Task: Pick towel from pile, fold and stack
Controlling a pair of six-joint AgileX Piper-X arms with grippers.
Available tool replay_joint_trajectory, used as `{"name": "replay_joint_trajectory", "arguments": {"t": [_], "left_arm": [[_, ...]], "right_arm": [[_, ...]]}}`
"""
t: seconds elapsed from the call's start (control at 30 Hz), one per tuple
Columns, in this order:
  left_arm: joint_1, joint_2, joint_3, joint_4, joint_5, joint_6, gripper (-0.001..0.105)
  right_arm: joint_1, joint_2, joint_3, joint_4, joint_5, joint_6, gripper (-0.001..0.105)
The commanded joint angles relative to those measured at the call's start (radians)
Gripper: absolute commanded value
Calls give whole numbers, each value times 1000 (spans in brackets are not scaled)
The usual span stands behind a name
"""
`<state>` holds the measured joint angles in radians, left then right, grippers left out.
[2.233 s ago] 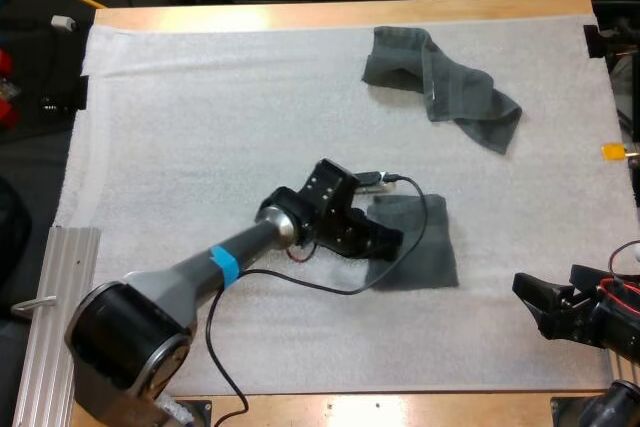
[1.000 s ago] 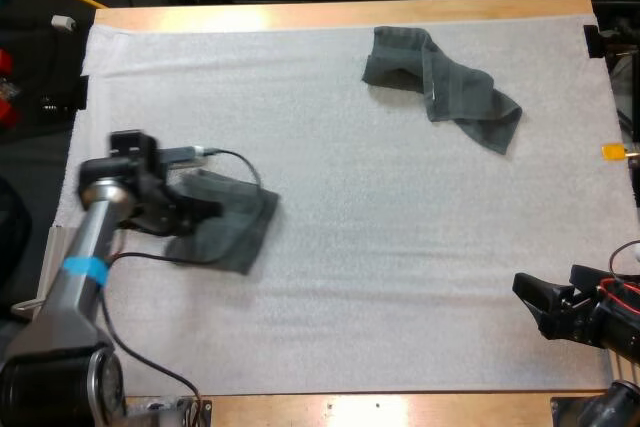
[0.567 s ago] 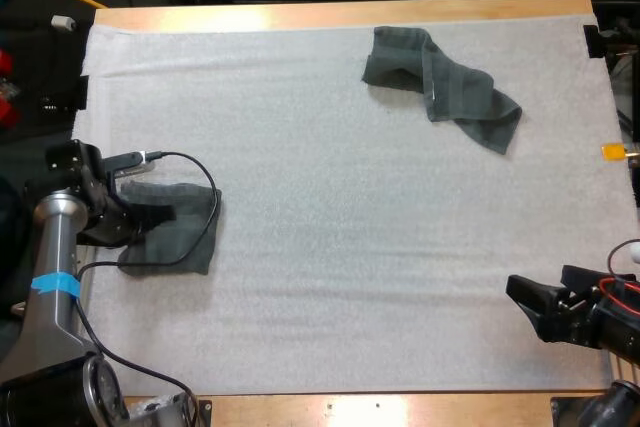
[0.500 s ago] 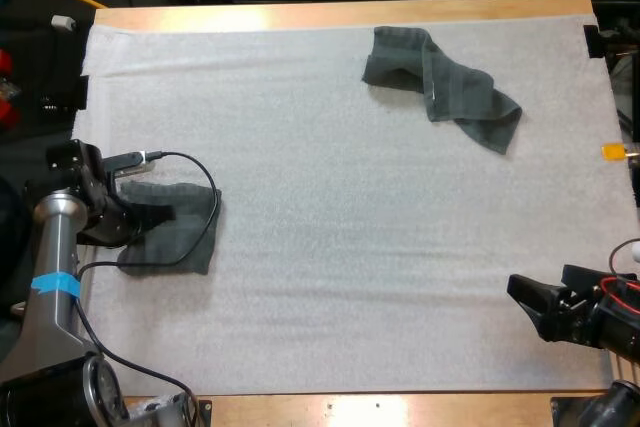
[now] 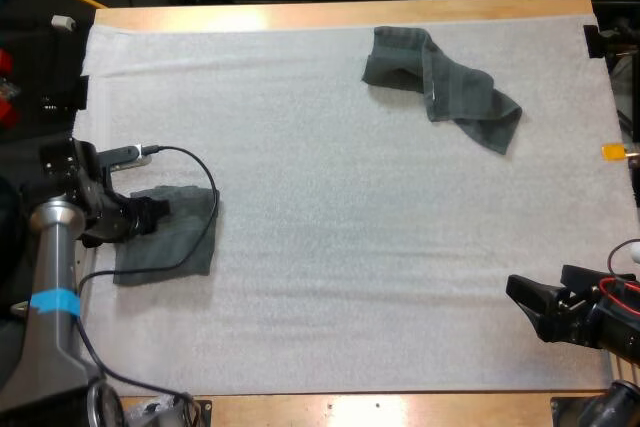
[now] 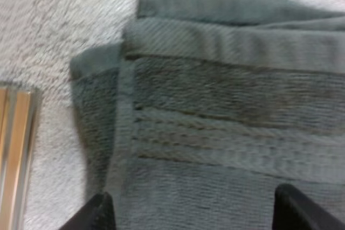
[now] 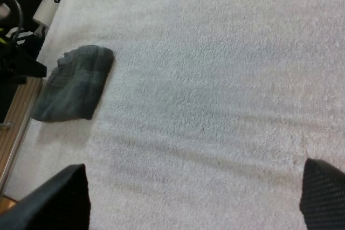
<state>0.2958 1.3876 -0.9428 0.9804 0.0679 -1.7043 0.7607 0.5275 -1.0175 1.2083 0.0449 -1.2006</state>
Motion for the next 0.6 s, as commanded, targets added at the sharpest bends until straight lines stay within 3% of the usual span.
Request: {"name": "replay_joint_trajectory", "arguments": {"t": [0.0,0.17,0.3,0.57], "left_arm": [[-16,-18,-5,-4,15,-6,58],[-90,-22,-2,-25,7,8,58],[-149,-22,-2,-115,-61,8,58],[-153,56,-2,-178,-77,-4,58]], "right_arm": [[-1,-1,-5,-8,-5,-7,77],[-1,-1,-5,-8,-5,-7,77],[-1,-1,-5,-8,-5,-7,77],[-1,-1,-5,-8,-3,-6,77]]}}
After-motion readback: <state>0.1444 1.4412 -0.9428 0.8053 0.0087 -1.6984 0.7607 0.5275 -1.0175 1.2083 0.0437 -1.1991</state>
